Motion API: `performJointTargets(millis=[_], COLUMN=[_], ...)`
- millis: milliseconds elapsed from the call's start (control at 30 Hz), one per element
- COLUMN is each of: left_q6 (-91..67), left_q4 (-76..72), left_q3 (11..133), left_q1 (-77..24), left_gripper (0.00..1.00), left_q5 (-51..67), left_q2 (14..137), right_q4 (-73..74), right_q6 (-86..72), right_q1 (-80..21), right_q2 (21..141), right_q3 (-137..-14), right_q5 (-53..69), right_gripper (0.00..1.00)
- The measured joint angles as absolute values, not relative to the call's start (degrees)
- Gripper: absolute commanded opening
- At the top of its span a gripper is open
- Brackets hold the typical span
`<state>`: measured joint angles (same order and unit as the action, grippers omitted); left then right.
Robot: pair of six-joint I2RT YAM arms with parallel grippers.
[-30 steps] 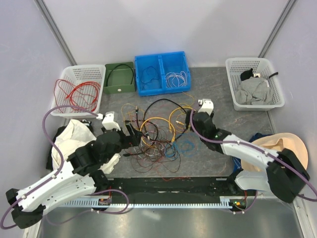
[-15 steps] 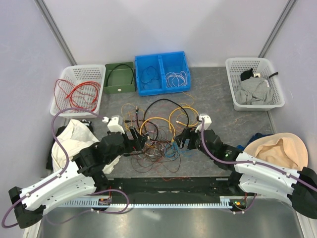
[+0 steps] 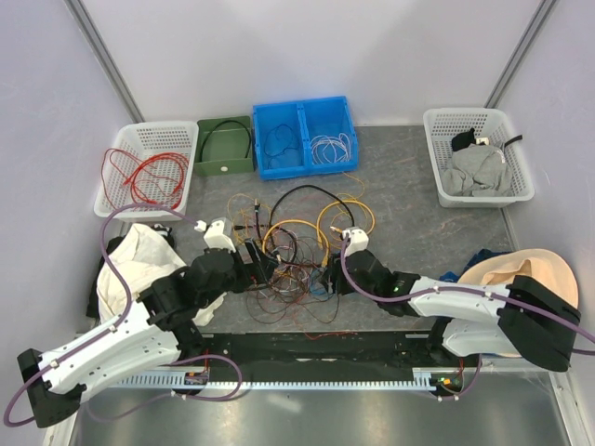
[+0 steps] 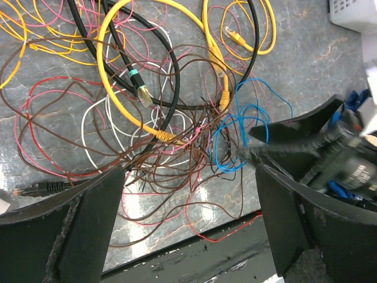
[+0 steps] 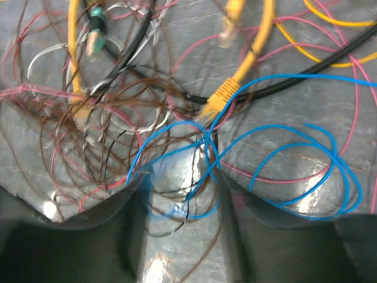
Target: Untangle the cables
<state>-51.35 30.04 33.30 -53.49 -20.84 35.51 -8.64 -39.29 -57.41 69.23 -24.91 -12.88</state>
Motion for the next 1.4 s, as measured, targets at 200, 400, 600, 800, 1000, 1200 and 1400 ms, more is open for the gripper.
performJointTargets(millis=[200, 400, 600, 800, 1000, 1200, 1400], left_q6=[-51.6, -51.7, -51.6, -50.2, -47.4, -46.8, -44.0], left_q4=[30.1, 30.3, 29.8, 26.6, 17.2, 14.7, 9.6], left_q3=[32.6, 31.9, 31.9, 31.9, 30.0, 28.9, 26.9], left_q1=[-53.5, -53.5, -53.5, -53.5, -53.5, -53.5, -53.5], left_gripper=[1.0, 0.99, 0.99, 1.0, 0.99, 1.0, 1.0], left_q5=[-20.8, -20.9, -20.9, -20.9, -20.8, -20.9, -20.9], left_q2=[34.1, 32.1, 31.9, 30.2, 26.6, 23.7, 21.3], right_q4=[-11.0, -5.0, 3.0, 10.4, 14.5, 16.4, 19.8], right_q6=[-37.8, -32.9, -24.5, -16.2, -10.8, -6.9, -6.6], right_q1=[-58.9, -64.8, -67.7, -67.7, -67.7, -66.7, -65.6], right_q2=[69.0, 54.8, 50.2, 55.0, 62.3, 70.7, 76.4], right_q3=[-24.9, -31.8, -55.6, -77.2, -90.5, -94.6, -100.8], right_q5=[-19.1, -26.2, -29.5, -30.7, -31.9, -35.6, -33.0], right_gripper=[0.0, 0.0, 0.0, 0.0, 0.0, 0.0, 0.0])
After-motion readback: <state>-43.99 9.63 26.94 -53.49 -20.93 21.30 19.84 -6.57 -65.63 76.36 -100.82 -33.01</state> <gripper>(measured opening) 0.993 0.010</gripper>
